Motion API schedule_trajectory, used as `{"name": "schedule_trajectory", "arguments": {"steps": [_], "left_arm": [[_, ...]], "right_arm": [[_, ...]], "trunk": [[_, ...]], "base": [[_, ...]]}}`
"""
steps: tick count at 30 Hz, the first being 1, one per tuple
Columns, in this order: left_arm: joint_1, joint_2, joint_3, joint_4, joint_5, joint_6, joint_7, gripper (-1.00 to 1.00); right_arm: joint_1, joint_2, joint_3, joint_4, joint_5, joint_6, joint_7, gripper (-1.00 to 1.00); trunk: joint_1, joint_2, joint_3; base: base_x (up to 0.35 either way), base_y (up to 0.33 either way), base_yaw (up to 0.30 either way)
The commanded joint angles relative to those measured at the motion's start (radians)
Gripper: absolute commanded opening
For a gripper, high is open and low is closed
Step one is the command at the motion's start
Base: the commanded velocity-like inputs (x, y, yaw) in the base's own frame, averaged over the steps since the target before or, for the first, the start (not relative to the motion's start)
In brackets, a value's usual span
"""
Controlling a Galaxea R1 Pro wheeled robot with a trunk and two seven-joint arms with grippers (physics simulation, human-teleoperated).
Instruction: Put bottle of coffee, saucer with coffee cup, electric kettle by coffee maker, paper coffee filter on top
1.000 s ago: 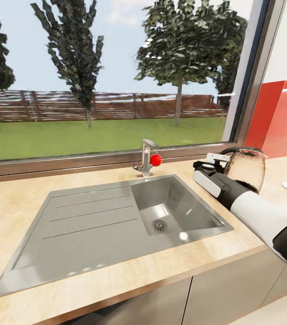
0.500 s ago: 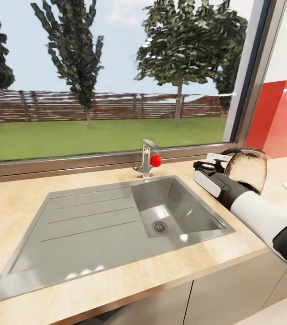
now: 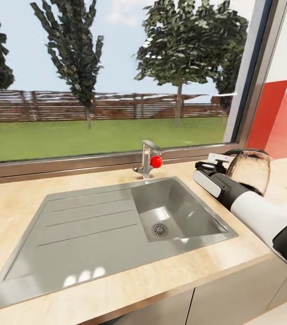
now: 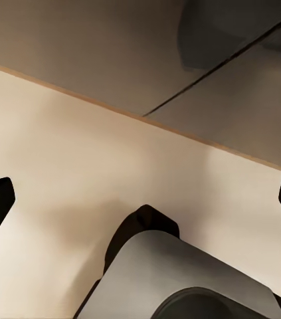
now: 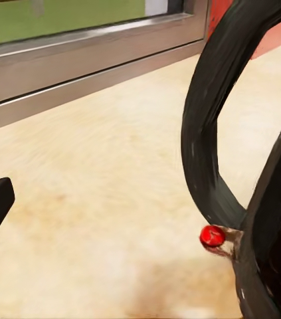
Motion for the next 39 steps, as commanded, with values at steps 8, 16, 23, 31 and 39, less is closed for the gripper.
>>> {"name": "schedule_trajectory", "arguments": {"steps": [8,16,23,31,39], "left_arm": [[-0.001,0.0,0.008,0.002,-0.004,-0.003,-0.004,1.0],[-0.001,0.0,0.008,0.002,-0.003,-0.003,-0.004,1.0],[0.0,0.0,0.008,0.002,-0.003,-0.003,-0.004,1.0],[-0.001,0.0,0.008,0.002,-0.003,-0.003,-0.004,1.0],[-0.001,0.0,0.008,0.002,-0.003,-0.002,-0.004,1.0]], "right_arm": [[-0.002,-0.002,0.006,-0.002,-0.002,0.009,-0.007,1.0],[-0.002,-0.002,0.006,-0.002,-0.002,0.008,-0.007,1.0],[-0.002,-0.002,0.006,-0.002,-0.002,0.008,-0.007,1.0],[-0.002,-0.002,0.006,-0.001,-0.002,0.008,-0.007,1.0],[-0.002,-0.002,0.006,-0.001,-0.002,0.008,-0.008,1.0]], "trunk": [[0.0,-0.001,-0.001],[0.0,-0.001,-0.001],[0.0,-0.001,-0.001],[0.0,-0.001,-0.001],[0.0,-0.001,-0.001]], "base": [[0.072,0.0,0.0],[0.06,0.0,0.0],[0.075,0.0,0.0],[0.038,-0.024,0.0],[0.011,-0.008,0.0]]}}
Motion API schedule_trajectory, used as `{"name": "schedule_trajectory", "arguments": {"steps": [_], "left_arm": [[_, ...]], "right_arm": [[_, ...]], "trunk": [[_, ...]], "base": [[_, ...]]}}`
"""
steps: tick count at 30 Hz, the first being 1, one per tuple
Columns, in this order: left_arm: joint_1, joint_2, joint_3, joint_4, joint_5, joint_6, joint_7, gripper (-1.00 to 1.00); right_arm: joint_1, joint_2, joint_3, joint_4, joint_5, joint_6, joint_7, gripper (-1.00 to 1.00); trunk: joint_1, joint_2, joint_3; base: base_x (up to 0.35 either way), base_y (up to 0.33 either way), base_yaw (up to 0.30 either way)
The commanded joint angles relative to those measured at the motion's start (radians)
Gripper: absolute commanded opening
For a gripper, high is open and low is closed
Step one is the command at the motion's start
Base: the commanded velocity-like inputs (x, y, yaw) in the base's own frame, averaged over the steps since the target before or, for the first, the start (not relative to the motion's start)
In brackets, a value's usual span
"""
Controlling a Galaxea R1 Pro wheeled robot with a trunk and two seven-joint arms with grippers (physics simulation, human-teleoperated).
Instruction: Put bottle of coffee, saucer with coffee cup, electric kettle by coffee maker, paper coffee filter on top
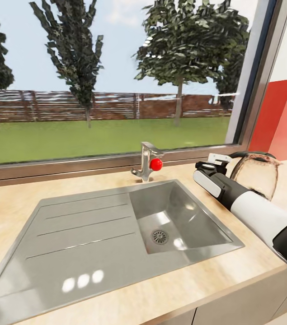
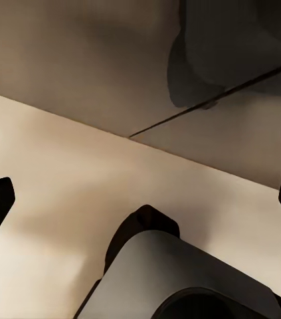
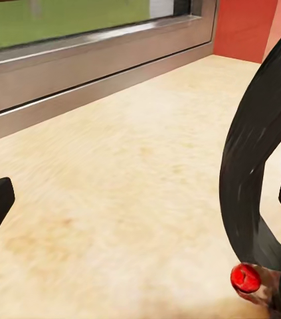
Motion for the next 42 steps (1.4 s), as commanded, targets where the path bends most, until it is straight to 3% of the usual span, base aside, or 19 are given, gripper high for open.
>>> {"name": "schedule_trajectory", "arguments": {"steps": [1,42], "left_arm": [[-0.001,0.0,0.008,0.002,-0.003,-0.002,-0.005,1.0],[-0.001,0.0,0.008,0.002,-0.004,-0.003,-0.004,1.0]], "right_arm": [[-0.002,-0.001,0.006,-0.002,-0.002,0.009,-0.006,1.0],[-0.002,-0.006,0.005,-0.002,-0.002,0.007,-0.008,1.0]], "trunk": [[0.0,-0.001,-0.001],[0.0,-0.001,-0.001]], "base": [[0.003,-0.002,0.0],[0.023,-0.02,0.0]]}}
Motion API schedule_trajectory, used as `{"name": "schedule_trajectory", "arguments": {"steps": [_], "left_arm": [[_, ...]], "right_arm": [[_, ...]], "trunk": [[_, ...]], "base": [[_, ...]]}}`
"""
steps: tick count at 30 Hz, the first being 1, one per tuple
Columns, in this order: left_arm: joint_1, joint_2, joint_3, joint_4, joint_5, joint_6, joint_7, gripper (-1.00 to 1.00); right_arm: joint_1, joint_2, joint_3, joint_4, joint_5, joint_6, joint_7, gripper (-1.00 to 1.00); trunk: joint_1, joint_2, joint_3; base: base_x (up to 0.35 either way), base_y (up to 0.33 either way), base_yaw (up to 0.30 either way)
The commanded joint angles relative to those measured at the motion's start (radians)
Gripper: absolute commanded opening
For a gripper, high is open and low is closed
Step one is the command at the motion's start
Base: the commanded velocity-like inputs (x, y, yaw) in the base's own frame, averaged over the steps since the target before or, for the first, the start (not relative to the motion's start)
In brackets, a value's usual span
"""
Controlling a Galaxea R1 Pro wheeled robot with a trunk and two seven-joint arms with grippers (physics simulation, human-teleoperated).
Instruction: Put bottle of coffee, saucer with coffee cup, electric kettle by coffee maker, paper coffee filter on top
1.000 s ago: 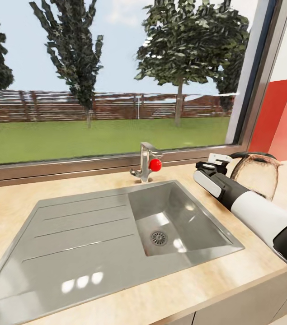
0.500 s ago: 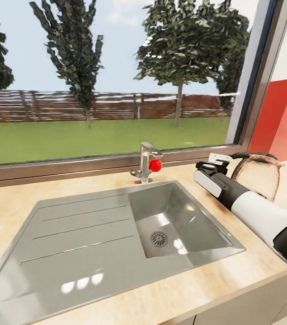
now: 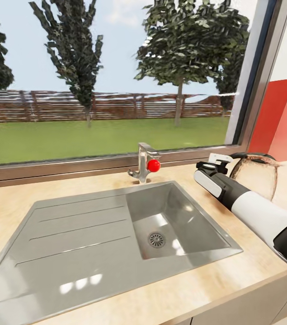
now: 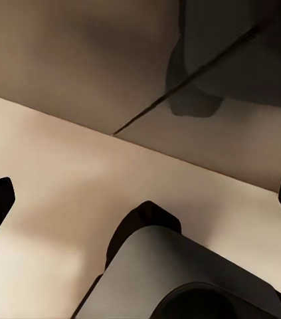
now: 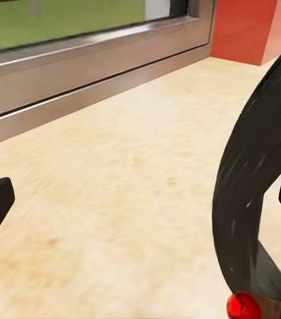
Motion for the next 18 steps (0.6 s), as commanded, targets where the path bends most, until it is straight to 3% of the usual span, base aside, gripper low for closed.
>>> {"name": "schedule_trajectory", "arguments": {"steps": [1,18], "left_arm": [[-0.002,0.0,0.005,-0.006,-0.004,-0.003,-0.005,1.0],[-0.002,0.0,0.005,-0.006,-0.004,-0.003,-0.005,1.0]], "right_arm": [[-0.002,-0.002,0.006,-0.002,-0.002,0.008,-0.006,1.0],[-0.002,-0.003,0.006,-0.002,-0.002,0.008,-0.027,1.0]], "trunk": [[0.0,-0.001,-0.001],[0.0,-0.001,-0.001]], "base": [[0.013,-0.032,0.0],[0.006,-0.003,0.0]]}}
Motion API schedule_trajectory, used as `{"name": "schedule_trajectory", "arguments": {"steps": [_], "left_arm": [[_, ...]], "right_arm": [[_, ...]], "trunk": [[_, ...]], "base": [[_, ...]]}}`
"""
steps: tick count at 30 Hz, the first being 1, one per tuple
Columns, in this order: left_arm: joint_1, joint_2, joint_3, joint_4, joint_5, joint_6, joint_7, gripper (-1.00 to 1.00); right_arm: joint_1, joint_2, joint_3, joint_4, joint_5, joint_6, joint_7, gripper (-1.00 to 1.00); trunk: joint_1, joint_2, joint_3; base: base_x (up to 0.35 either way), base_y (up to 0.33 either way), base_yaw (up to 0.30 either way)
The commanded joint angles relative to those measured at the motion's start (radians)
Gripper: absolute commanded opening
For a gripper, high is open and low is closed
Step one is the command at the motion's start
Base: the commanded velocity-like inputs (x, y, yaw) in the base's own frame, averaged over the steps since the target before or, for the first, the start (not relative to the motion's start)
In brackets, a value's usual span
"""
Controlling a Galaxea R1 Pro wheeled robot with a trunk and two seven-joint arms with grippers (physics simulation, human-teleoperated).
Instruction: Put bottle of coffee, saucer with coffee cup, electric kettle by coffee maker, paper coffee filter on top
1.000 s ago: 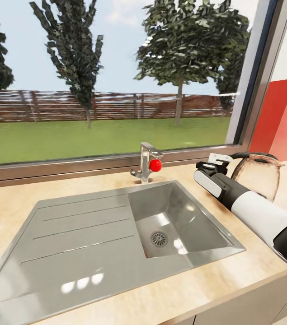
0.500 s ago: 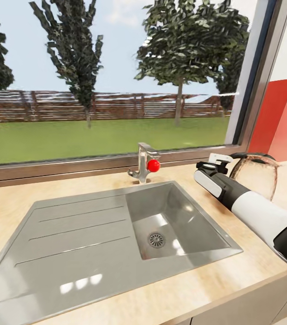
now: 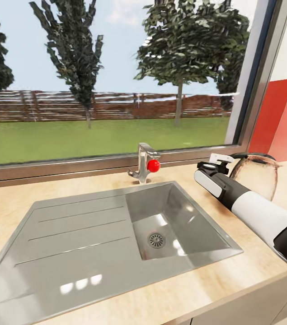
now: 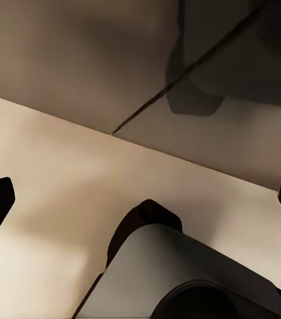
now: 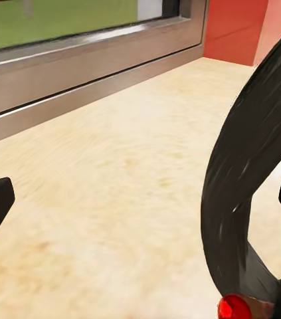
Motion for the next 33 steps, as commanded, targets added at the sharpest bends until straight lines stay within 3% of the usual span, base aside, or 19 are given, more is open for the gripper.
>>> {"name": "schedule_trajectory", "arguments": {"steps": [1,33], "left_arm": [[-0.002,0.001,0.012,-0.007,-0.002,-0.002,-0.005,1.0],[-0.003,0.001,0.012,-0.007,-0.002,-0.003,-0.005,1.0]], "right_arm": [[-0.002,-0.001,0.006,-0.002,-0.002,0.009,-0.006,1.0],[-0.002,-0.006,0.005,-0.002,-0.002,0.007,-0.007,1.0]], "trunk": [[0.0,-0.001,-0.001],[0.0,-0.001,-0.001]], "base": [[0.073,0.0,0.0],[0.011,0.0,0.0]]}}
